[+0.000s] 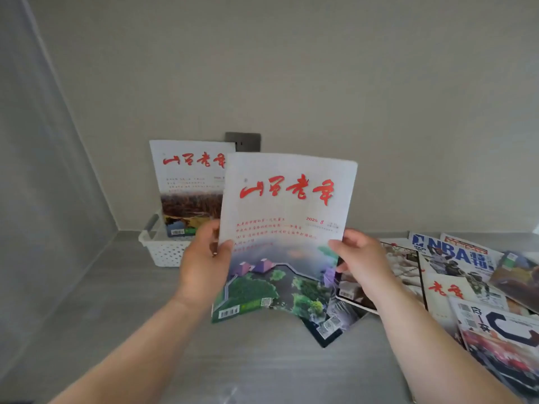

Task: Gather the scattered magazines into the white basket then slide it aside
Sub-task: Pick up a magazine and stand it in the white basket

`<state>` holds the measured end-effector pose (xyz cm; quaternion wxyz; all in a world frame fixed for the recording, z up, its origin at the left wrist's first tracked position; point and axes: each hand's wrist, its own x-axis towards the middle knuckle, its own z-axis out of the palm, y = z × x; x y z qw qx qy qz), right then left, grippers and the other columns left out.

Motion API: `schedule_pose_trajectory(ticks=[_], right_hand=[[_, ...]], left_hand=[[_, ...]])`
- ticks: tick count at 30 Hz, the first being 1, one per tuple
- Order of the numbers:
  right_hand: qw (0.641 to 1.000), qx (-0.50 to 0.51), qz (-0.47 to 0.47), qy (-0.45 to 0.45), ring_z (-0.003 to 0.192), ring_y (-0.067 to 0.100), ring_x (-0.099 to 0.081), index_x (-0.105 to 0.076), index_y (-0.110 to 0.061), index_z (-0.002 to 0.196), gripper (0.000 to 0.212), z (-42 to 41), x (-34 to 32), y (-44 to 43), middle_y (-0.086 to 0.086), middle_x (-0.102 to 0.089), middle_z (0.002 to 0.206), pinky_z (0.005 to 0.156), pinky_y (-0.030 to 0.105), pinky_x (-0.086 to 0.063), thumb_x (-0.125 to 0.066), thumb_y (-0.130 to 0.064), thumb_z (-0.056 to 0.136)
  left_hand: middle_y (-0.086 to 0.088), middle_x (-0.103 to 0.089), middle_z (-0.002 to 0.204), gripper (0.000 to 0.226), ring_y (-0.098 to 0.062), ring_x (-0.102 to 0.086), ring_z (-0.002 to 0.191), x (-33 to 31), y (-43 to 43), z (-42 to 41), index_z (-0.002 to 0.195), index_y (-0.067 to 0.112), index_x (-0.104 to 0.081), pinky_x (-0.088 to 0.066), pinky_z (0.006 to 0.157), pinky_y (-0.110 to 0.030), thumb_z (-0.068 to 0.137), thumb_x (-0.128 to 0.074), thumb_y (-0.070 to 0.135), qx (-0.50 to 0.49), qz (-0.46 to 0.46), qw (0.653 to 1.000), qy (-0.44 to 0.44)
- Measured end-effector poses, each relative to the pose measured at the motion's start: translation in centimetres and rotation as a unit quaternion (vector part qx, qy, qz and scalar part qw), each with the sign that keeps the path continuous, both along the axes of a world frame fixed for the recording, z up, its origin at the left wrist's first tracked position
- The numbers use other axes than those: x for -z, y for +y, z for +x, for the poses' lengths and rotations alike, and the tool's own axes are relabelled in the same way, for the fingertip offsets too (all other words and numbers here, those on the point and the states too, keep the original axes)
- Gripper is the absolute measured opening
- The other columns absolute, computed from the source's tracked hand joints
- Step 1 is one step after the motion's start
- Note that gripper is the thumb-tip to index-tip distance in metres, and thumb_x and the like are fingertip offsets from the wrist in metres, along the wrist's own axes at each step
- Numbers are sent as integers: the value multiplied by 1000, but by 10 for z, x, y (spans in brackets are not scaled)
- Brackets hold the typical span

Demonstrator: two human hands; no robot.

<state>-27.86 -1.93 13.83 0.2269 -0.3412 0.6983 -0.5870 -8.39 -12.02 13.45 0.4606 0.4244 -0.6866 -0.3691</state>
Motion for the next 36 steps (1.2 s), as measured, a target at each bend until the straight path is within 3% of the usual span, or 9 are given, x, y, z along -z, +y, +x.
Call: schedule_pose_trajectory(ticks=[3,6,11,15,19,25,30,34,36], right_hand=[[999,-12,-39,14,61,4,-59,-60,-27,70,28,22,-19,-38,-14,-62,72,41,13,-49,-55,-2,83],[997,-22,-77,1,62,9,-63,-64,-26,75,28,40,-30,-77,-8,-66,80,43,14,-51,-55,-1,83],[994,-23,-105,24,58,-6,-63,-65,-30,71,31,66,-32,-135,-7,-66,84,52,10,-53,-57,-2,82],[993,1,-118,23,59,3,-61,-68,-12,90,18,77,-33,-181,-3,-65,86,52,9,-52,-56,-2,83],[994,19,-111,5,65,21,-56,-61,-15,76,17,85,-21,-219,1,-64,79,45,12,-47,-57,0,82],[999,27,-29,7,79,31,-65,-58,-16,78,14,79,7,-254,9,-67,87,74,36,-54,-54,-4,85],[1000,27,10,0,66,17,-62,-60,-14,87,12,66,30,-269,2,-61,91,60,19,-52,-51,-5,87],[998,47,30,-4,62,14,-57,-62,-10,92,13,59,47,-279,7,-64,96,66,24,-52,-50,-7,87],[998,62,30,4,62,11,-55,-60,-13,89,14,58,52,-282,6,-63,94,58,16,-48,-48,-6,88]], left_hand=[[5,-58,89,19,-18,-57,85,-18,-40,19,98,13,-58,-43,75,-26,81,-56,5,-62,-34,997,-1],[5,-59,85,17,-16,-56,79,-31,-82,42,96,13,-60,-41,69,-22,80,-58,6,-90,-51,995,13],[4,-59,88,16,-16,-55,79,-41,-145,70,97,13,-60,-40,70,-25,81,-59,9,-120,-71,990,2],[3,-61,92,14,-14,-54,79,-39,-188,79,95,12,-60,-37,56,-17,81,-60,12,-138,-80,987,-16],[-14,-67,105,11,-16,-53,80,-27,-222,81,92,8,-59,-37,56,-17,81,-59,9,-140,-51,989,-9],[-17,-67,107,12,-18,-55,83,7,-253,74,94,5,-60,-41,61,-19,82,-58,8,-134,-4,991,-17],[-16,-68,107,14,-17,-53,81,29,-265,61,95,5,-62,-42,67,-26,82,-57,8,-137,22,989,-47],[-16,-67,108,18,-17,-52,82,39,-275,53,99,4,-63,-39,64,-23,83,-55,6,-128,38,990,-47],[-17,-67,108,19,-17,-52,82,44,-280,47,100,3,-63,-39,67,-25,83,-55,6,-134,46,989,-43]])
